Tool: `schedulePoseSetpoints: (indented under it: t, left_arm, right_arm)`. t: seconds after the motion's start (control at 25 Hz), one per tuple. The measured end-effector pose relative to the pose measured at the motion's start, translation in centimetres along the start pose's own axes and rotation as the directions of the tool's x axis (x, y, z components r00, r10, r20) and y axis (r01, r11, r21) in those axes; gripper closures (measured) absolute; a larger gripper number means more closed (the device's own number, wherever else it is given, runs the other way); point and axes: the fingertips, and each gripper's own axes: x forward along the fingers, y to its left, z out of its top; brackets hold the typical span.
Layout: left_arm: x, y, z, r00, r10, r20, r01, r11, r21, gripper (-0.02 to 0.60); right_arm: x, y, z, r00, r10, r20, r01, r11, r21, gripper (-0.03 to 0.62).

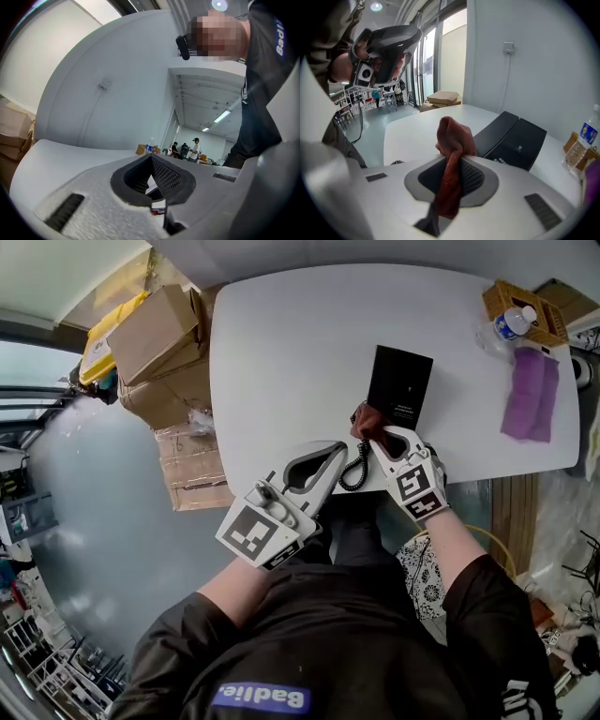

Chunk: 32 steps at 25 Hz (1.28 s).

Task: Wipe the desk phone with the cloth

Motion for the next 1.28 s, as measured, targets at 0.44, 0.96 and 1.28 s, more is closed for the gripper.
schedulePoseSetpoints:
  t: [0.44,0.96,1.28]
  left_arm:
    - [0.8,-1.7,-0.6,0.999,-0.026,-0.025,0.026,1.000,-0.001,0.581]
    - [6.9,-3.6,-0.8,0.999,-0.022,-0.025,0.022,1.000,-0.005,0.581]
    - [9.0,-2.8,1.5,0.998,0.060,0.008,-0.060,0.998,-0.009,0.581]
  right_arm:
    - [-0.4,3.2,-0.9,0.997,0.070,-0.030,-0.072,0.993,-0.088,0.523]
    - [-5.6,-1.7,-7.6,0.992,0.092,-0.083,-0.097,0.994,-0.050,0.523]
    - [-9.1,-9.5,-5.9,1.000,-0.010,0.029,0.005,0.988,0.153,0.523]
